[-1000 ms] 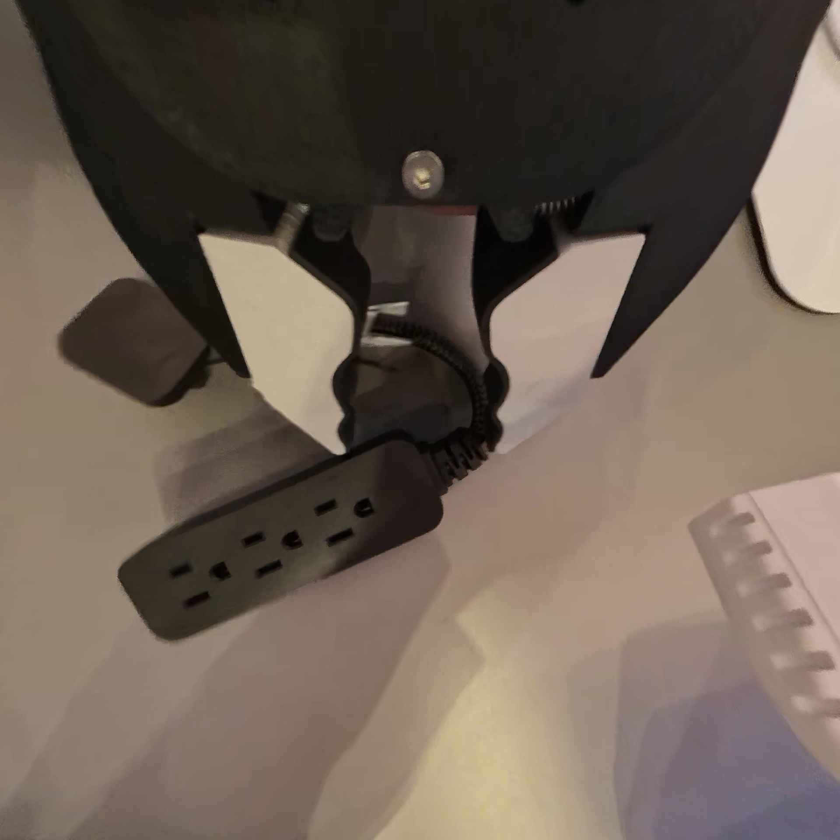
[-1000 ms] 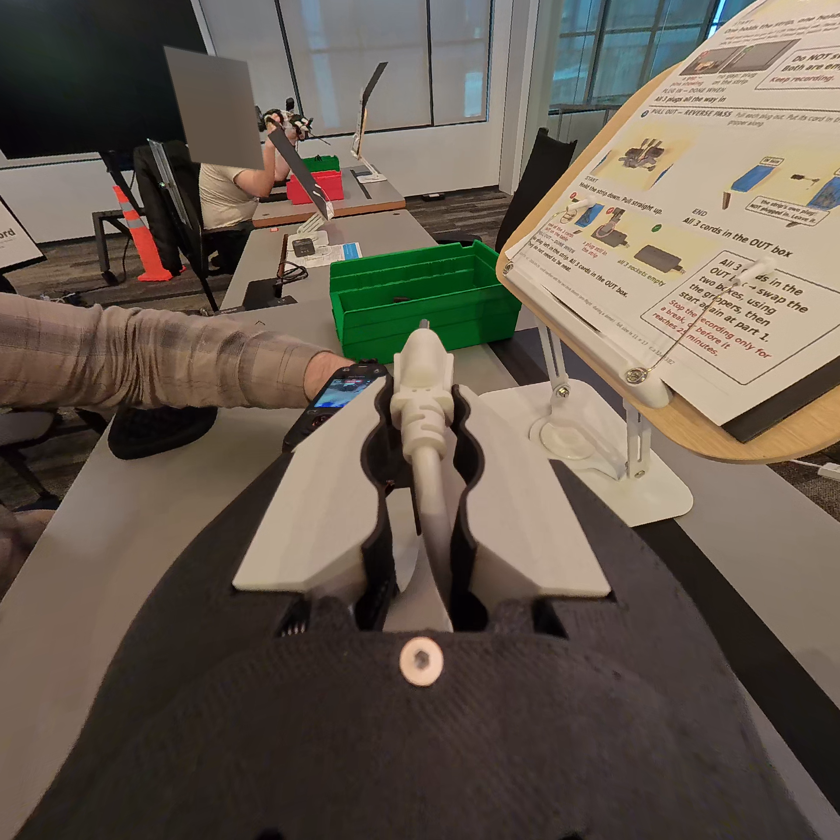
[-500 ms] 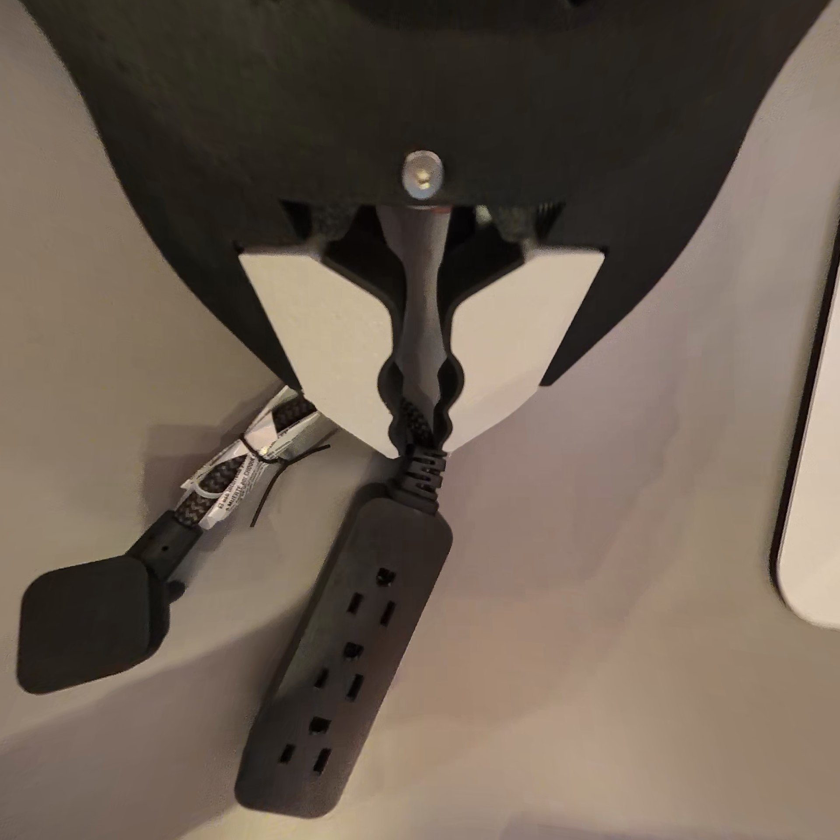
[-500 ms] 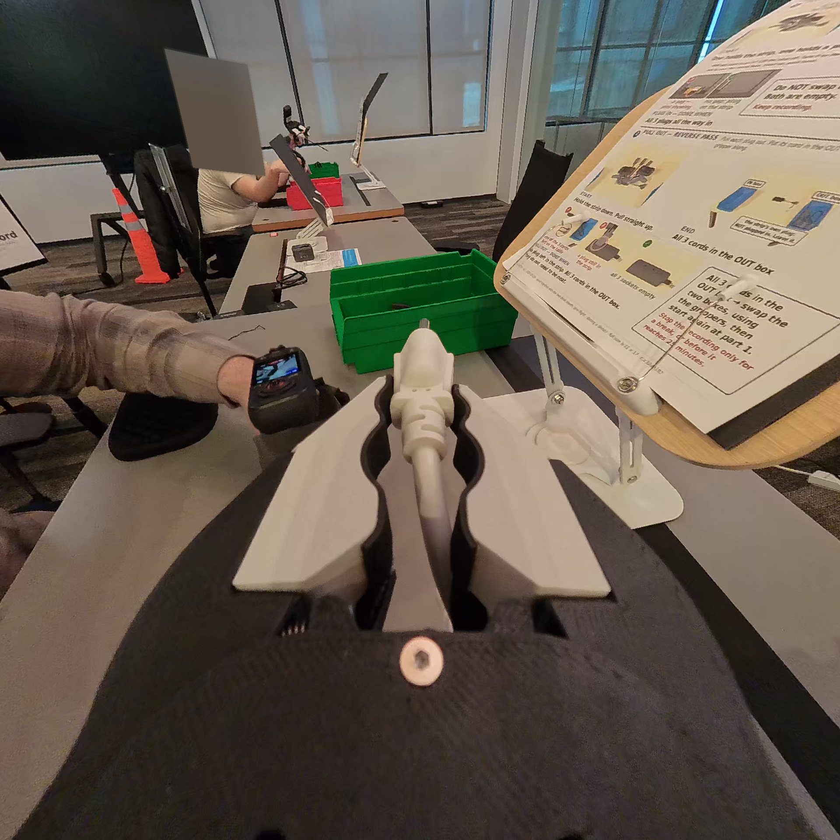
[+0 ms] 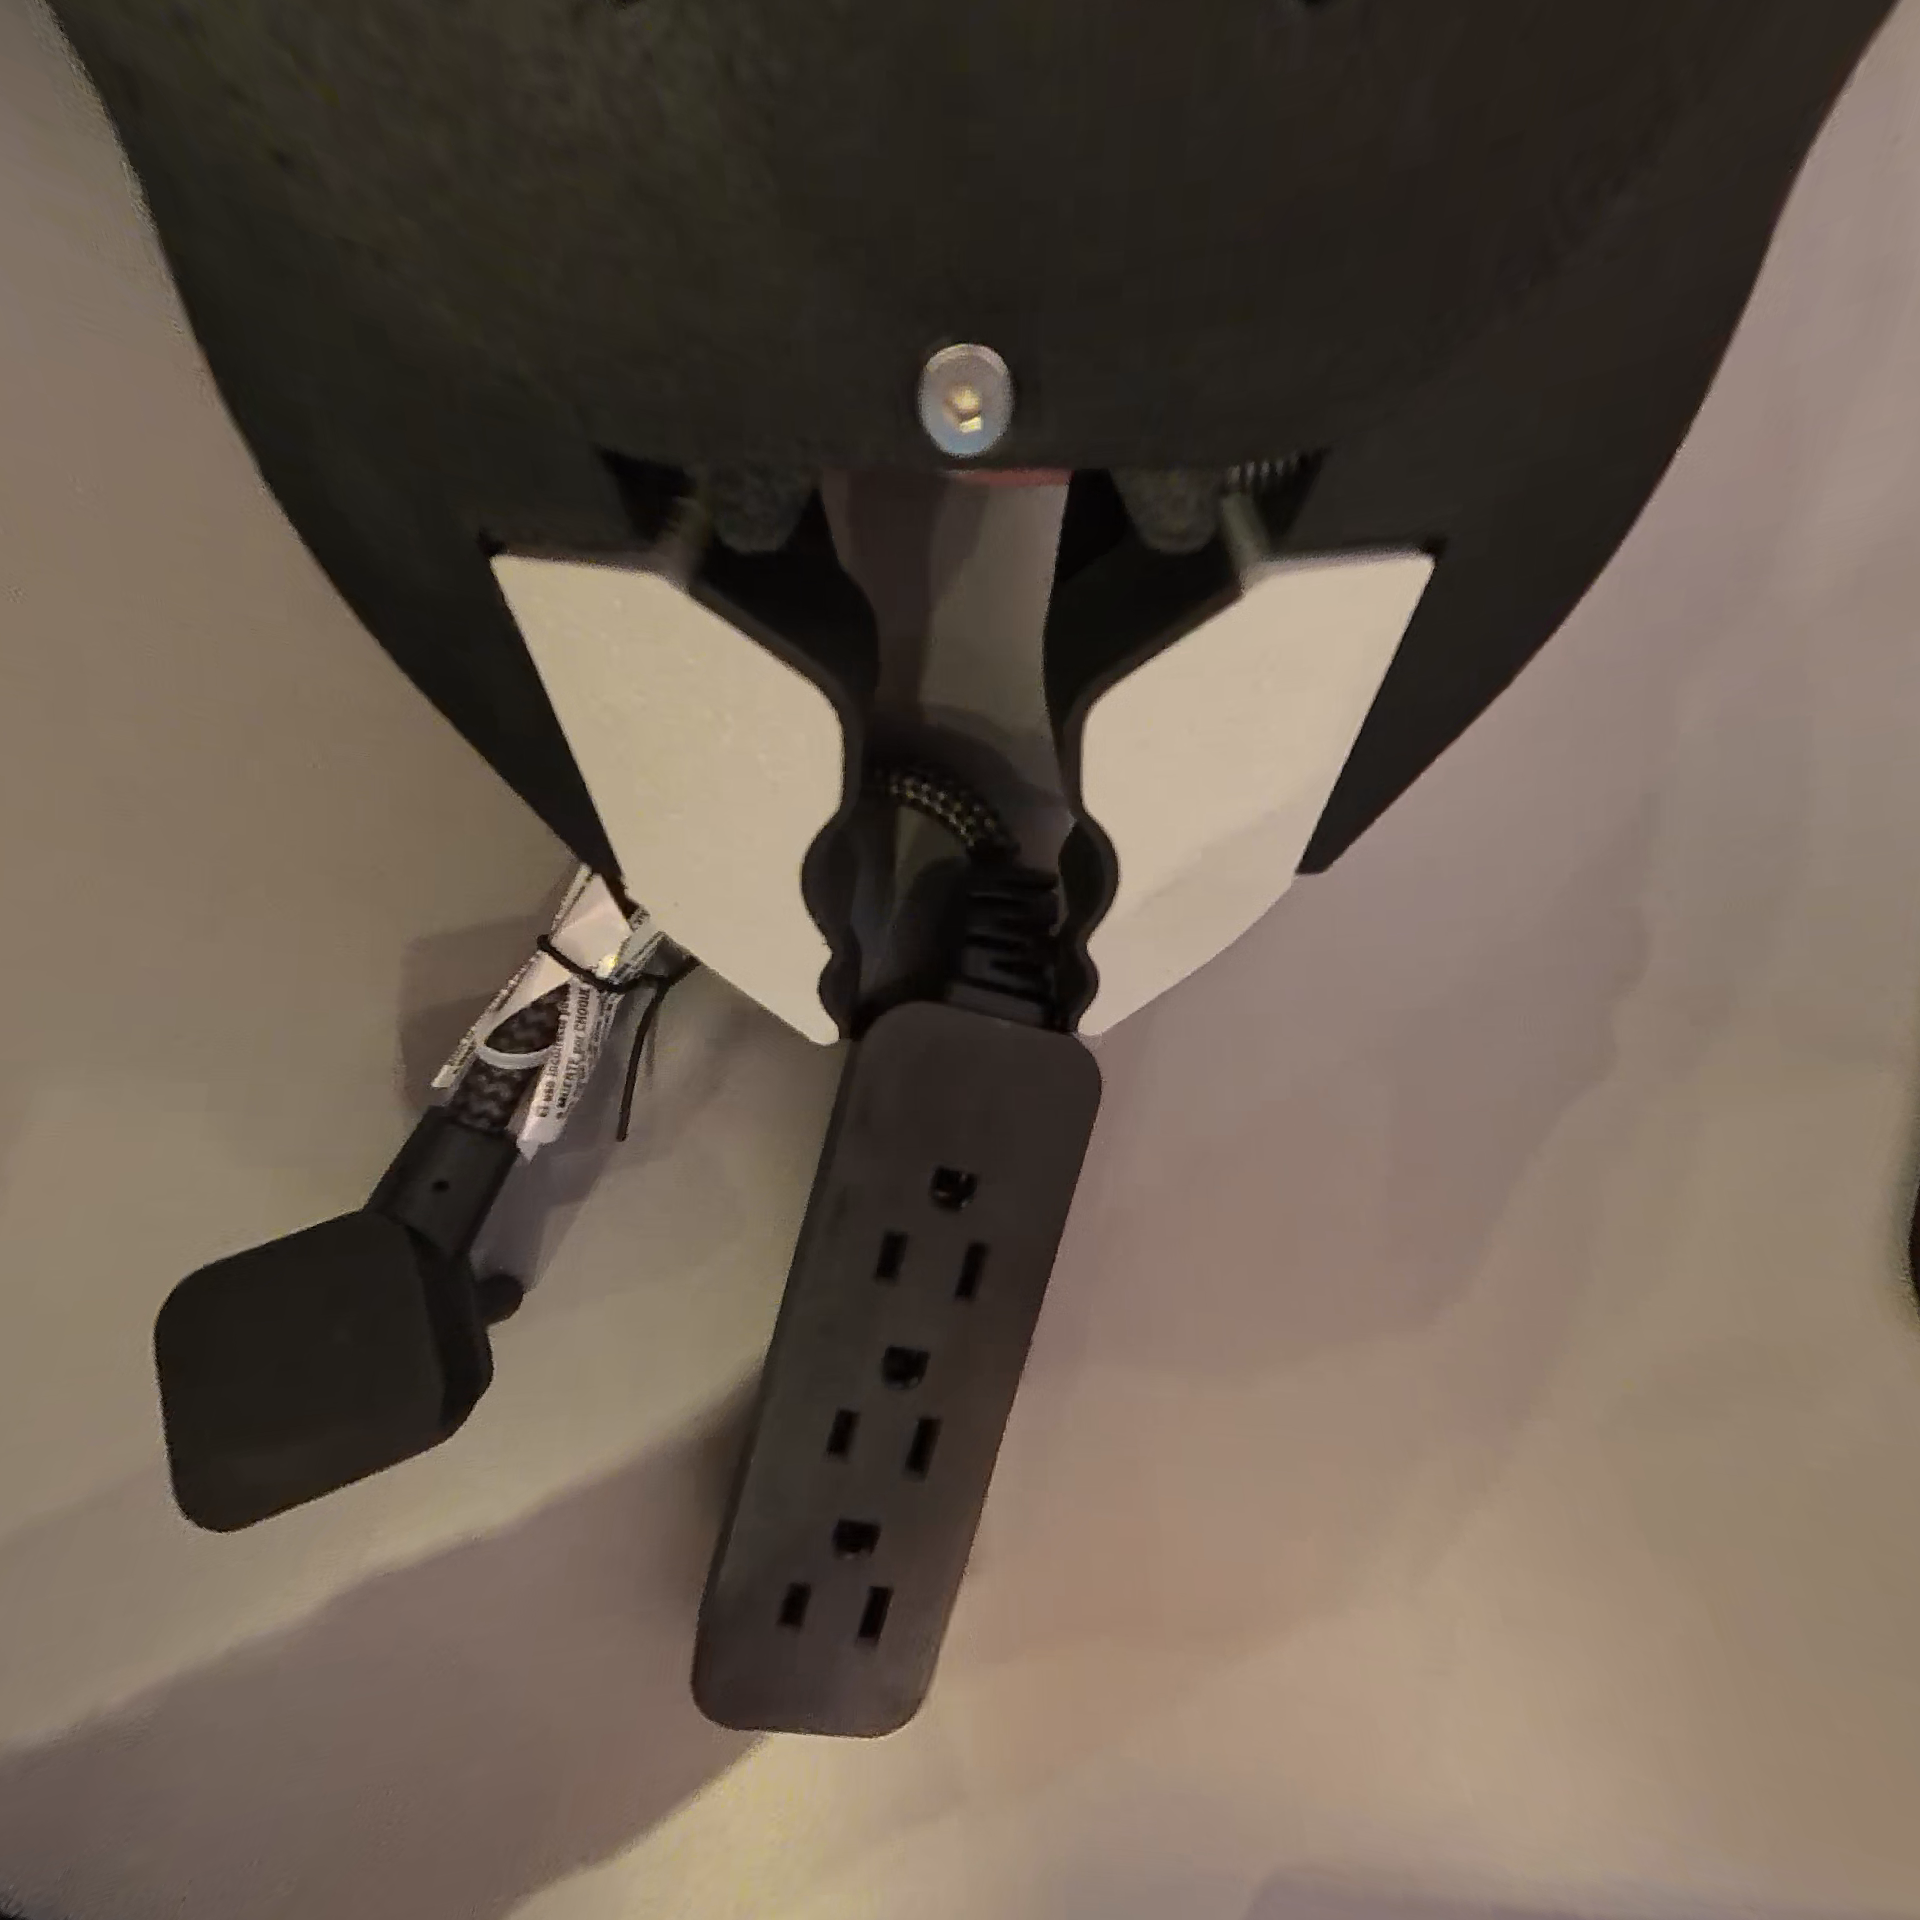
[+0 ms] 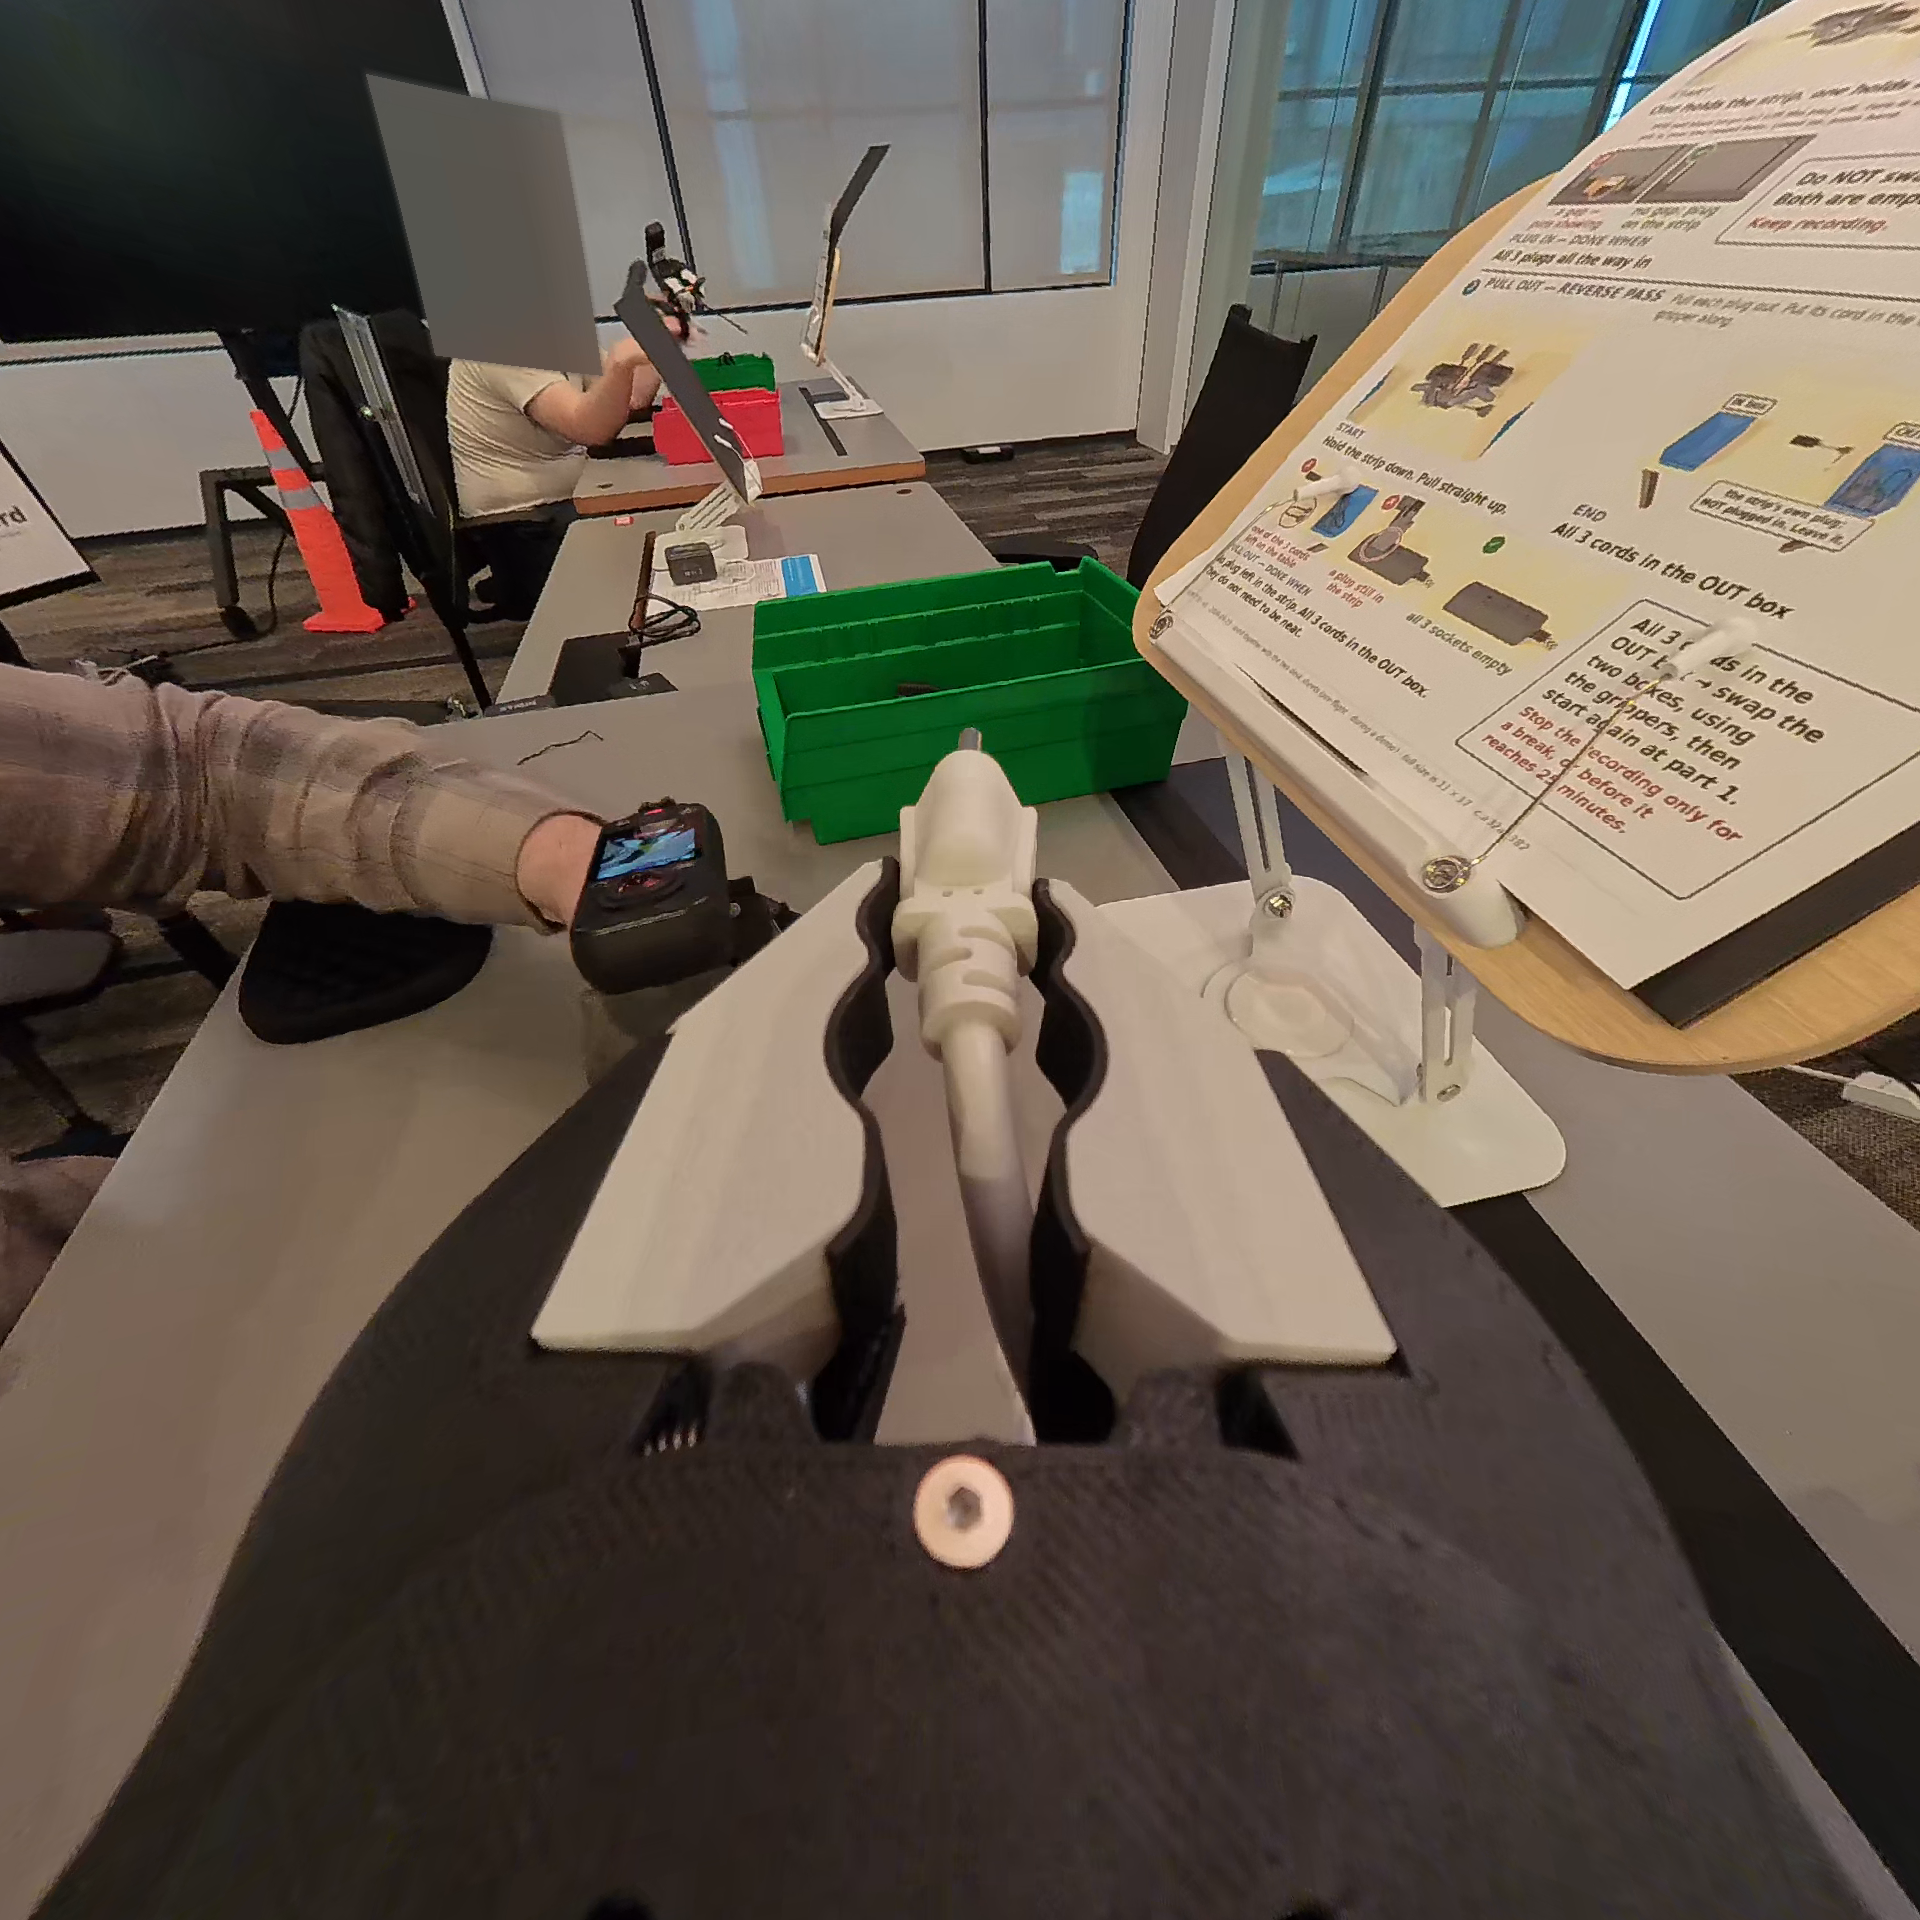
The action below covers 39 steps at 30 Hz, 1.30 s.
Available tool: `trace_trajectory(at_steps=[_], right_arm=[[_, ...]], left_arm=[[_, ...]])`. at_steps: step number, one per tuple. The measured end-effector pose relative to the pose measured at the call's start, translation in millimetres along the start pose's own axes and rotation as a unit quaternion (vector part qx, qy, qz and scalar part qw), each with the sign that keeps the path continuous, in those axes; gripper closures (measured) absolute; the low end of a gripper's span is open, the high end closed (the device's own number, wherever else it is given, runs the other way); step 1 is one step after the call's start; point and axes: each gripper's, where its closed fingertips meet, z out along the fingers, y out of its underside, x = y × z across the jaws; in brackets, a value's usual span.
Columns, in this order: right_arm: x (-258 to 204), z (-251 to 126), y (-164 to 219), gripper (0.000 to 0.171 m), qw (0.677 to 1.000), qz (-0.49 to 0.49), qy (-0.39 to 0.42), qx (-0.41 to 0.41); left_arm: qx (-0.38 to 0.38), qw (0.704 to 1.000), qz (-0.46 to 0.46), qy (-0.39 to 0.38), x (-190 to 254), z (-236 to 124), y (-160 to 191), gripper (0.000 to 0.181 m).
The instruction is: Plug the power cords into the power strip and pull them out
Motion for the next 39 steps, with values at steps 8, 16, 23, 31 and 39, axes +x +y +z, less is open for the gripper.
trace_trajectory(at_steps=[8, 16, 23, 31, 39], right_arm=[[2, -1, 1, 0.149, 1.0, -0.001, -0.001, 0.001], [-2, 1, 3, 0.15, 1.0, -0.021, 0.002, -0.017], [-5, 10, 13, 0.15, 0.998, -0.04, 0.003, -0.045], [-10, 15, 16, 0.15, 0.997, -0.048, 0.002, -0.056], [-7, 12, 15, 0.15, 0.997, -0.047, 0.005, -0.054]], left_arm=[[0.033, 0.999, -0.002, 0.006, 1, 5, -7, 0.141], [0.024, 0.999, 0.029, -0.034, -10, -10, -13, 0.146], [-0.049, 0.992, 0.055, -0.106, -44, -75, -6, 0.146], [-0.027, 0.999, -0.012, -0.013, -20, -31, 22, 0.146], [0.009, 1.0, -0.004, 0.004, -14, -30, 9, 0.136]])
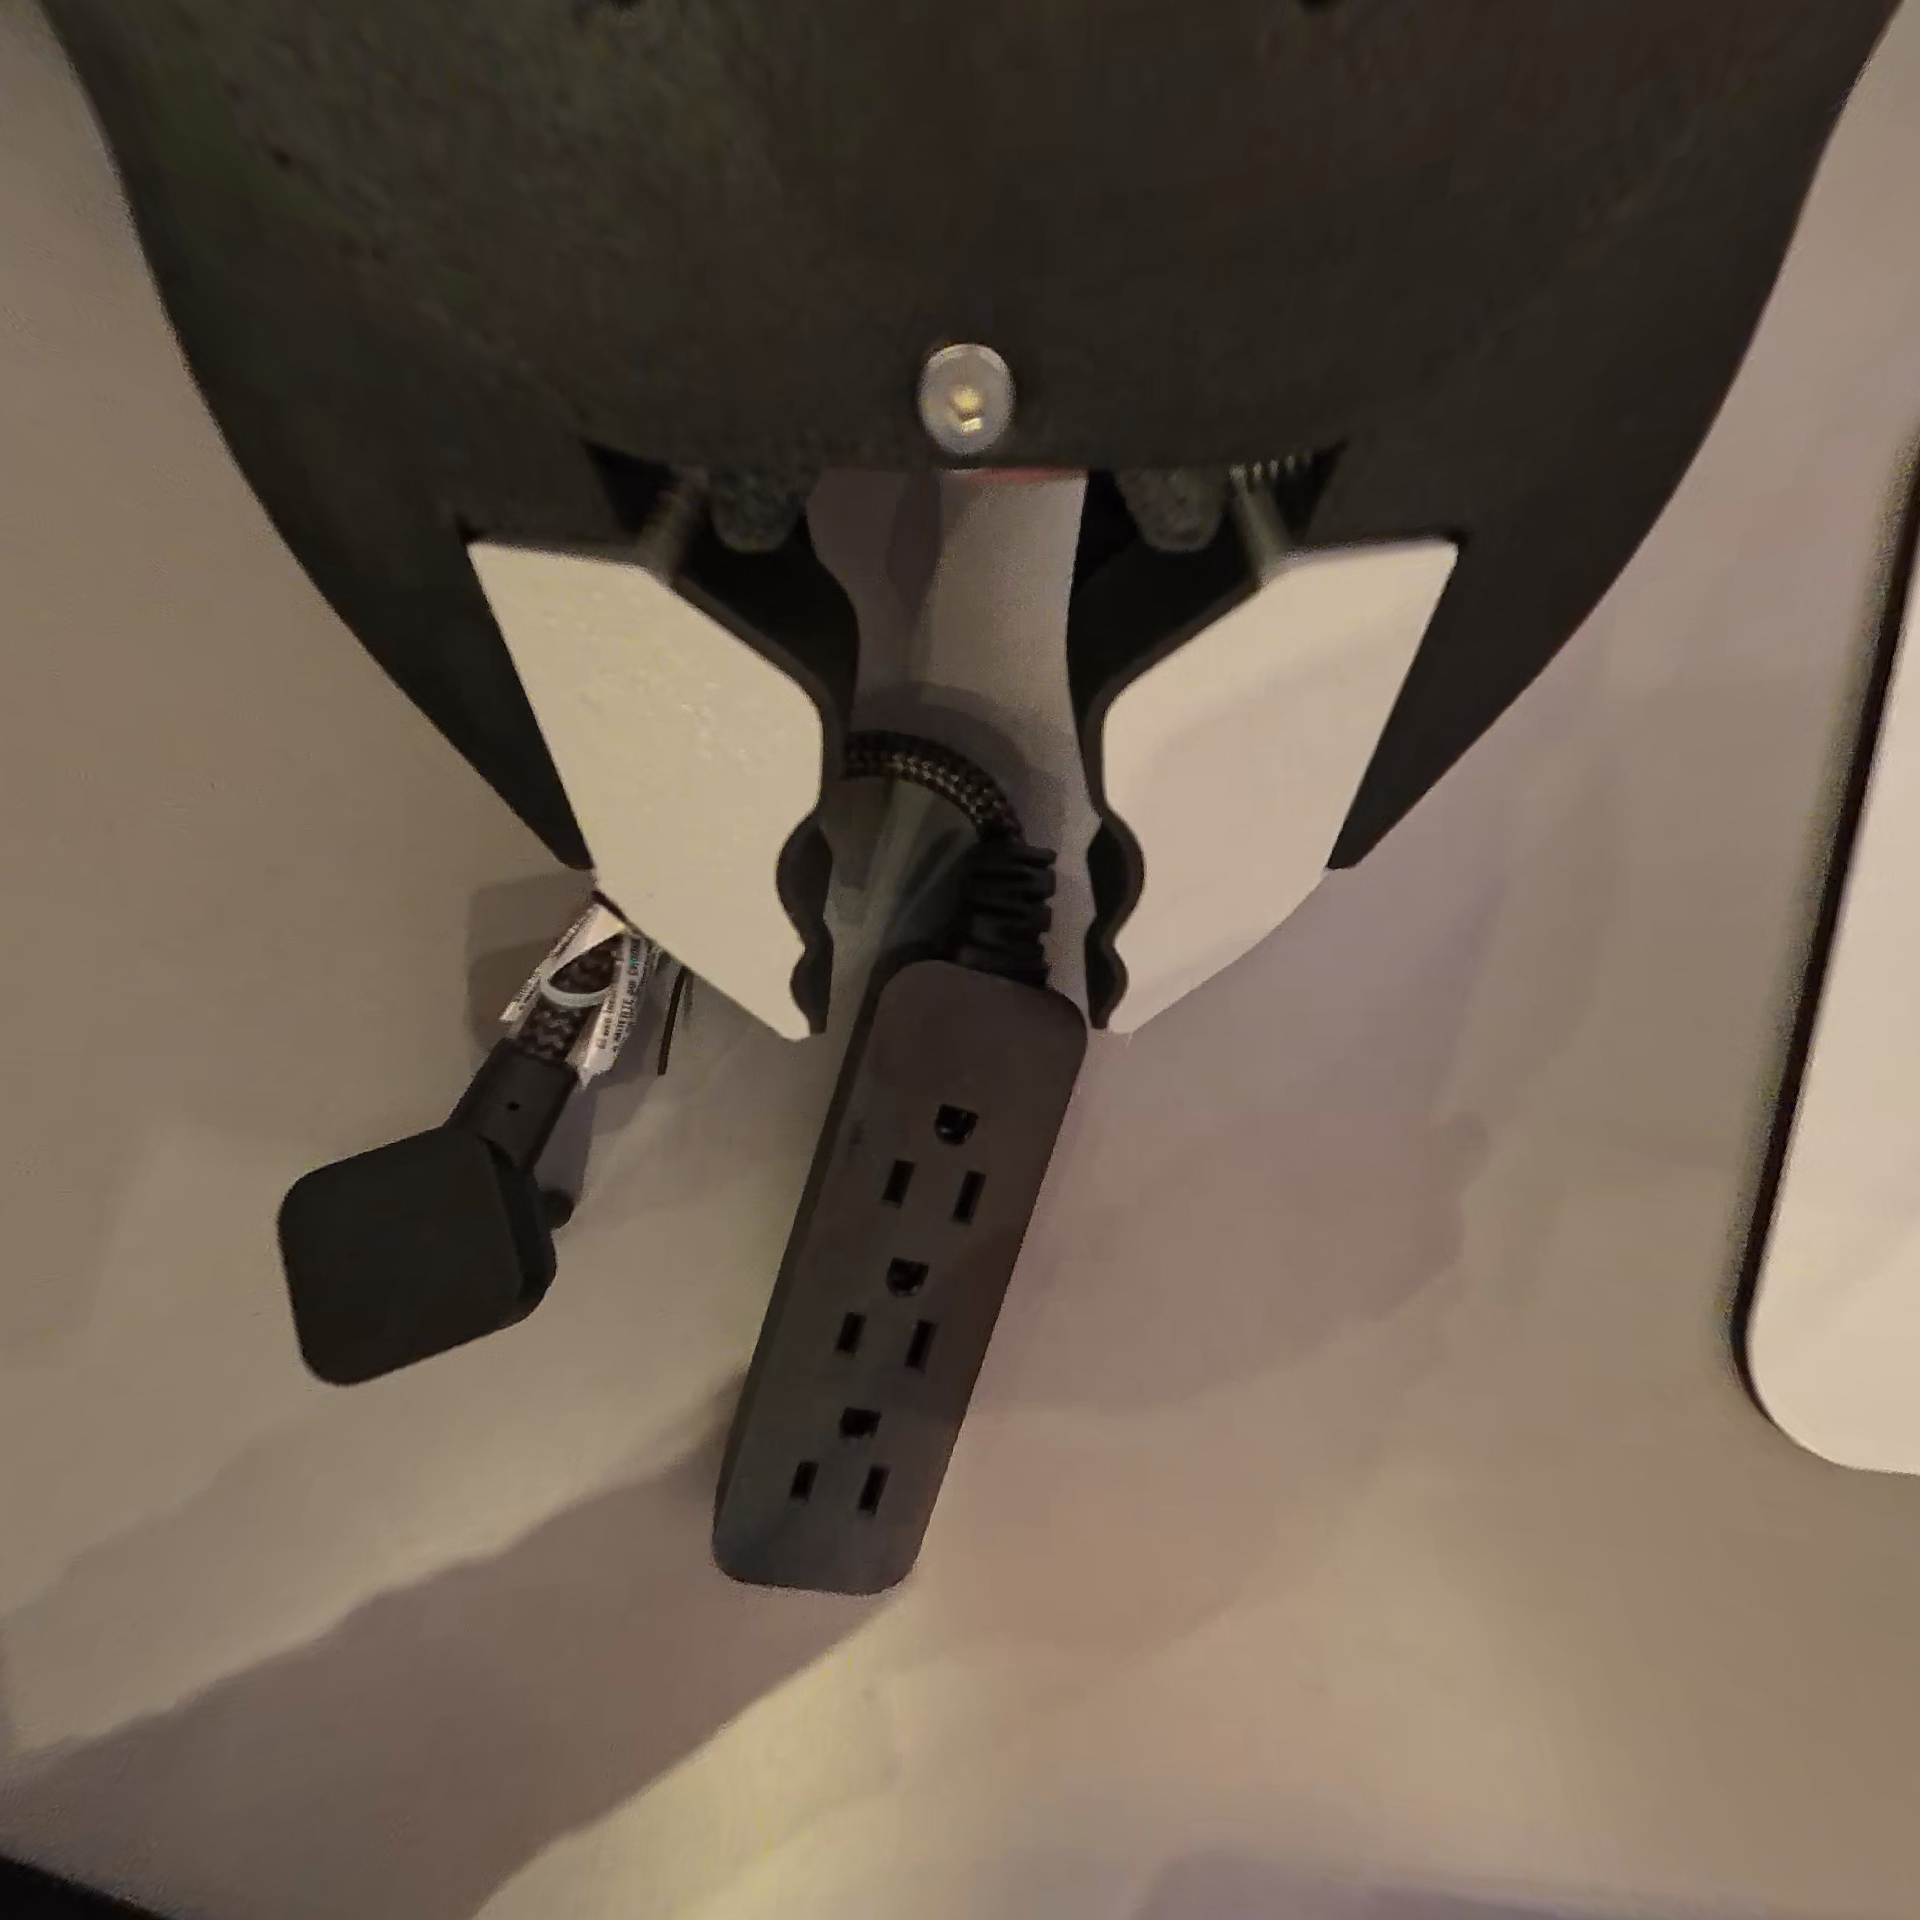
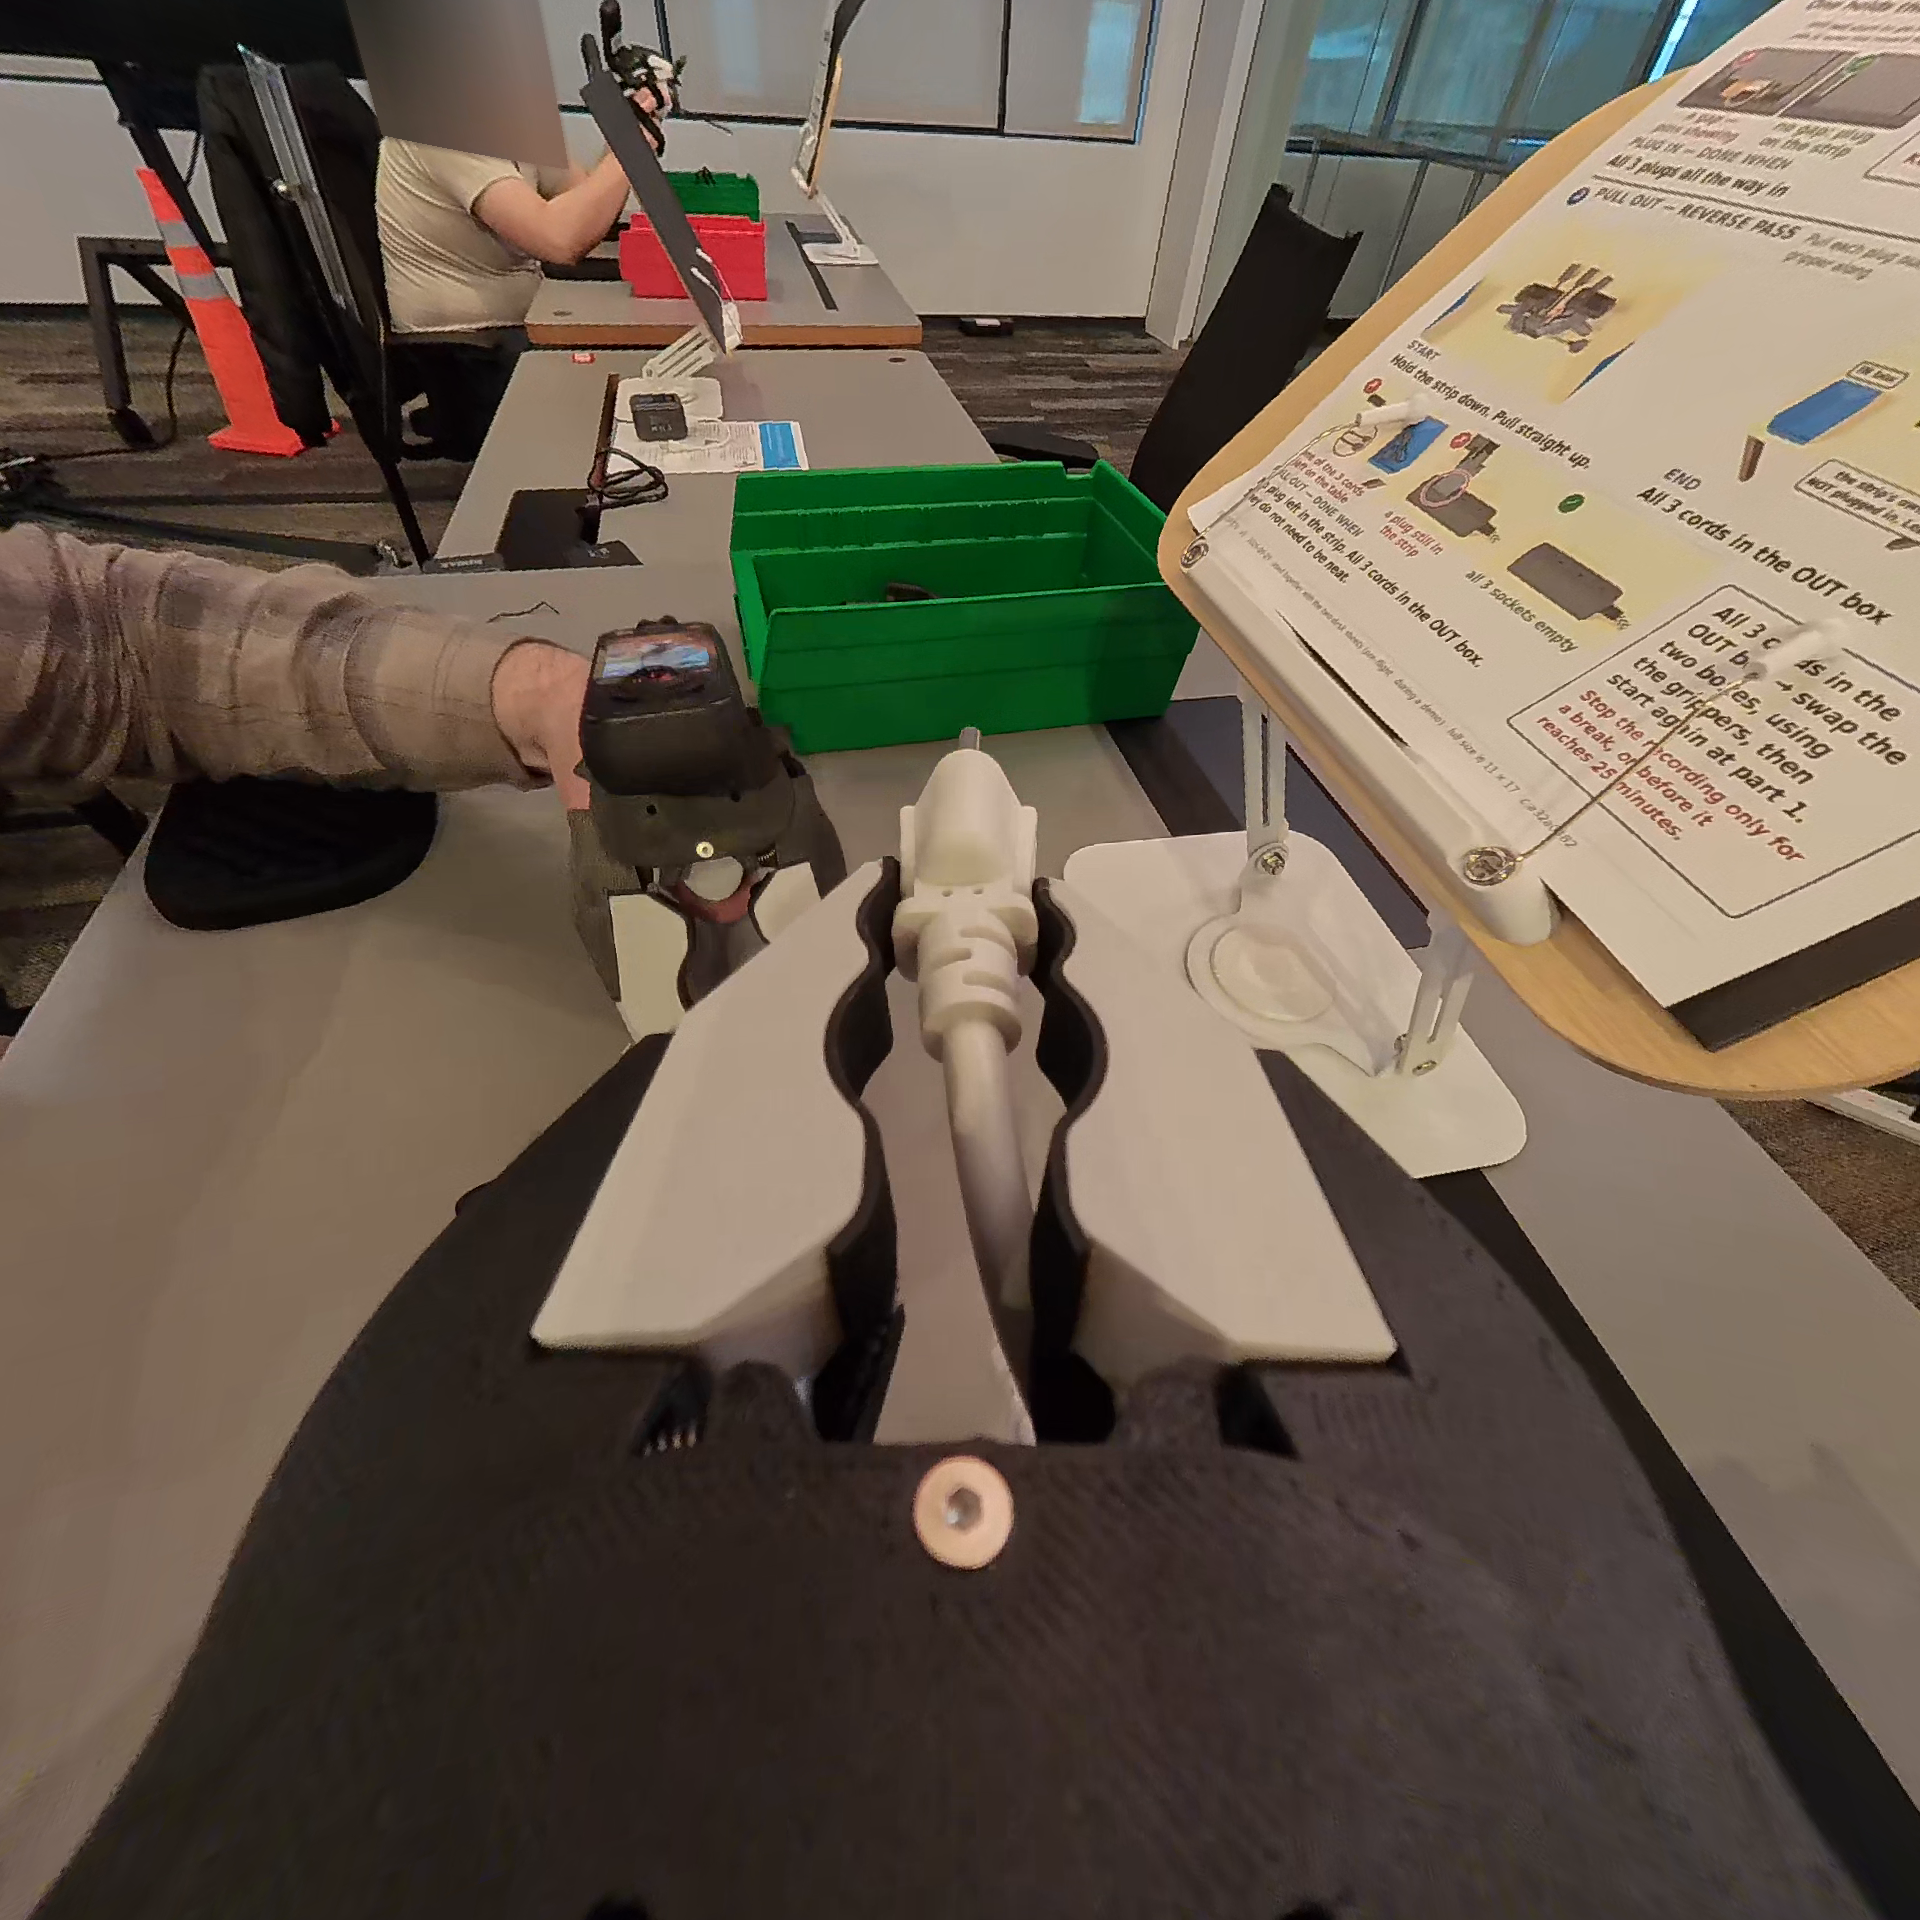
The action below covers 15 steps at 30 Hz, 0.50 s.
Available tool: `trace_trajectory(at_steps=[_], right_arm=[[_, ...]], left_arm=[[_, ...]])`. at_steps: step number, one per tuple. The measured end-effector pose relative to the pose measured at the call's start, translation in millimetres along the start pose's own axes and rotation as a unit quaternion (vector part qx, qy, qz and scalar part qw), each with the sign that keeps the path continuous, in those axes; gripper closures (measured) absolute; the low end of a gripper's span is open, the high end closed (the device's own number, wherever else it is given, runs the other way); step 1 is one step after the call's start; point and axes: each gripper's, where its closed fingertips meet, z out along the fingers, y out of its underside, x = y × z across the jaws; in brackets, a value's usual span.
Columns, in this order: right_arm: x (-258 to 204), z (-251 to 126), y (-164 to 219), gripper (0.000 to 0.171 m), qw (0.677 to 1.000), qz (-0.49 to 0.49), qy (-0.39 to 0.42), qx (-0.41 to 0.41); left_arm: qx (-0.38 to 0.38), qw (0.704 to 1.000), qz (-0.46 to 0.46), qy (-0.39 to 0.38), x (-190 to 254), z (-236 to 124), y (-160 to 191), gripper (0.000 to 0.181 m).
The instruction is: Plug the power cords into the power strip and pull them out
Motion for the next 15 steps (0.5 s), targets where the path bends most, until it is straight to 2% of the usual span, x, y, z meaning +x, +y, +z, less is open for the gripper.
trace_trajectory(at_steps=[4, 7, 15], right_arm=[[1, -1, 0, 0.15, 1.0, -0.001, 0.003, -0.001], [0, -1, 1, 0.15, 1.0, -0.004, 0.002, -0.006], [-4, 0, 11, 0.151, 0.999, -0.022, 0.002, -0.048]], left_arm=[[-0.078, 0.996, 0.049, 0.0, -3, 4, 8, 0.142], [-0.108, 0.992, 0.069, 0.006, -2, 8, 6, 0.142], [-0.08, 0.993, 0.083, 0.003, -4, 13, 0, 0.143]])
